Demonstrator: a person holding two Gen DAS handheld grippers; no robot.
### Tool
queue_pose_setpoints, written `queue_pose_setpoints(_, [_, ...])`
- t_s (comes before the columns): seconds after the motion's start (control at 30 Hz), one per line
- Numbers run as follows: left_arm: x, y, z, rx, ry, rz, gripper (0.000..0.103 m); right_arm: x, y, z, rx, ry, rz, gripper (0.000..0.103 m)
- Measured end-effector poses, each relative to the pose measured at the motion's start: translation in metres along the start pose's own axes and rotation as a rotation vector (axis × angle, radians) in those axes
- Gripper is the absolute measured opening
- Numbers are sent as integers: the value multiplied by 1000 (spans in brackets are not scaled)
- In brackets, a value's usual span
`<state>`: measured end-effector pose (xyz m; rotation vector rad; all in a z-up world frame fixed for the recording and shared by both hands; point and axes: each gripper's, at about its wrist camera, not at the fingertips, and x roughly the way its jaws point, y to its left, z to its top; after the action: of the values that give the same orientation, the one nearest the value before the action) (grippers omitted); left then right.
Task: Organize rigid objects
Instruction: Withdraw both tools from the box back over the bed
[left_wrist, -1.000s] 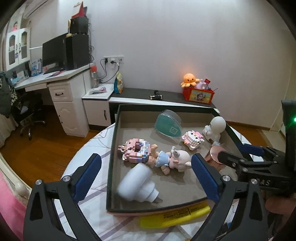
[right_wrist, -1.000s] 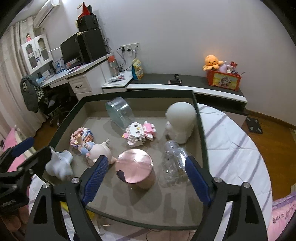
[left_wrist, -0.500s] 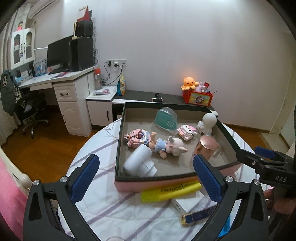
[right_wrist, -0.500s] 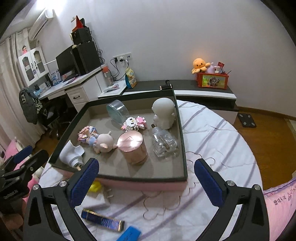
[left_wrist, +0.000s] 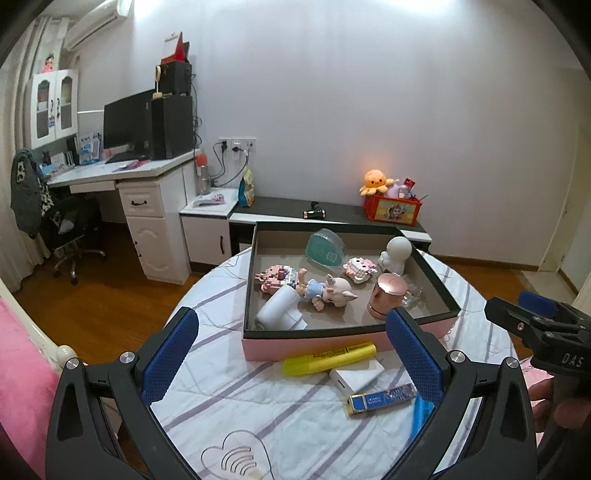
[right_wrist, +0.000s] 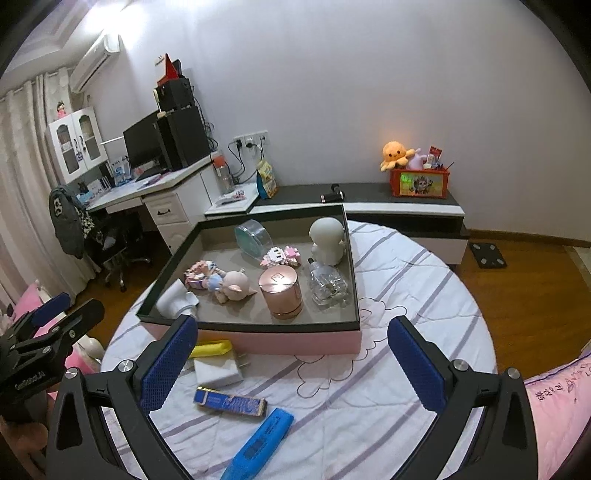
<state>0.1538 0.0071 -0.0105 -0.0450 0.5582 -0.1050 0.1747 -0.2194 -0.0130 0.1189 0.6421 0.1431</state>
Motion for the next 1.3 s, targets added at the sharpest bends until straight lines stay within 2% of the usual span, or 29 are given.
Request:
queue_pose_setpoints(0.27, [-28, 4, -9, -8, -11, 7, 103, -34, 13, -17, -27, -27, 6, 103])
queue_pose_setpoints(0.7, [-58, 5, -23, -13, -32, 4, 103, -62, 21, -30, -39, -46, -3, 103])
queue_pose_setpoints(1.1, [-63, 2, -37, -15, -14, -6, 103, -64, 23, -43, -38, -26, -21, 103])
queue_pose_setpoints(1.3, [-53, 3, -50, -26, 30, -7, 103, -40, 21, -63, -34, 51, -39, 103])
